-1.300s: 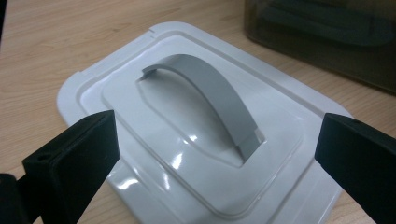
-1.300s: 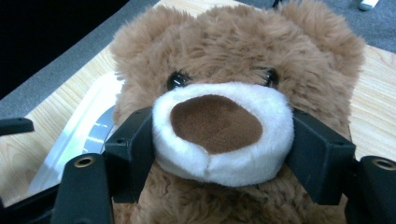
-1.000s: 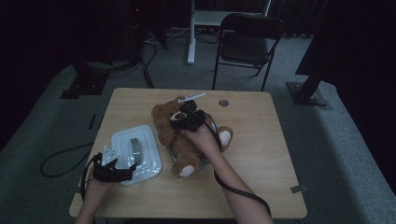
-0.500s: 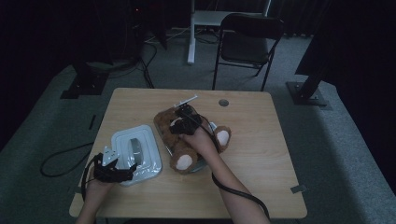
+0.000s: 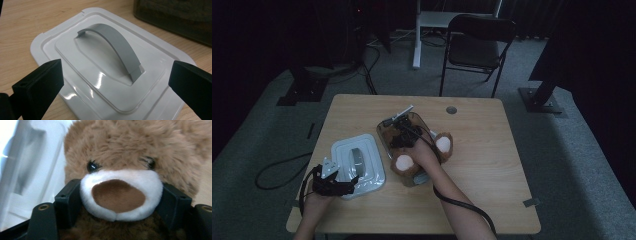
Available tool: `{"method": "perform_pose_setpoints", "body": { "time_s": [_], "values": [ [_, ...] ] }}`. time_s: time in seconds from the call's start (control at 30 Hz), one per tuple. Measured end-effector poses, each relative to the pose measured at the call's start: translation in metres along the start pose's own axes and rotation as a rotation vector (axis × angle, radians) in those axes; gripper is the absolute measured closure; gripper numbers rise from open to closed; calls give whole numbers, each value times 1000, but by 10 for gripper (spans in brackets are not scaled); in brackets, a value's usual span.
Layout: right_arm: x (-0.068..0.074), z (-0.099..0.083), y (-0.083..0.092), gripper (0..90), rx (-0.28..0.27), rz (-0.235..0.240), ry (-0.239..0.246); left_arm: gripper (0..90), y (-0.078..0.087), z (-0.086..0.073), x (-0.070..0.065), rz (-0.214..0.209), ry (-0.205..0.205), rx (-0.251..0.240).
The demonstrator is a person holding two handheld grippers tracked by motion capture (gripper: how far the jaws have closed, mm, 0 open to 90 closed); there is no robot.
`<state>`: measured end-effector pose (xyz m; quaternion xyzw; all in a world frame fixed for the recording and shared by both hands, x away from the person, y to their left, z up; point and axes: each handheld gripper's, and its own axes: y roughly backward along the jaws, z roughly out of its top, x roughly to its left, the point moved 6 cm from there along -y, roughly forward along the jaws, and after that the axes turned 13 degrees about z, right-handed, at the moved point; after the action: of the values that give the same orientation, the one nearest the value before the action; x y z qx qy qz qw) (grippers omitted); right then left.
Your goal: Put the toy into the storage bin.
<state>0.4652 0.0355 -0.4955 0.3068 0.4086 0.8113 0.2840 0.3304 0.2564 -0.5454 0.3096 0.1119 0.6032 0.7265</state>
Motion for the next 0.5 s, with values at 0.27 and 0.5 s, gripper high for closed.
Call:
{"method": "perform_pose_setpoints", "body": {
  "time_s": [0.27, 0.5],
  "values": [
    [10, 9, 32, 277, -126, -15, 49, 7, 1, 2, -1, -3, 4, -2],
    [17, 10, 68, 277, -185, 79, 78, 7, 6, 10, -8, -35, 1, -11]
  ]
}}
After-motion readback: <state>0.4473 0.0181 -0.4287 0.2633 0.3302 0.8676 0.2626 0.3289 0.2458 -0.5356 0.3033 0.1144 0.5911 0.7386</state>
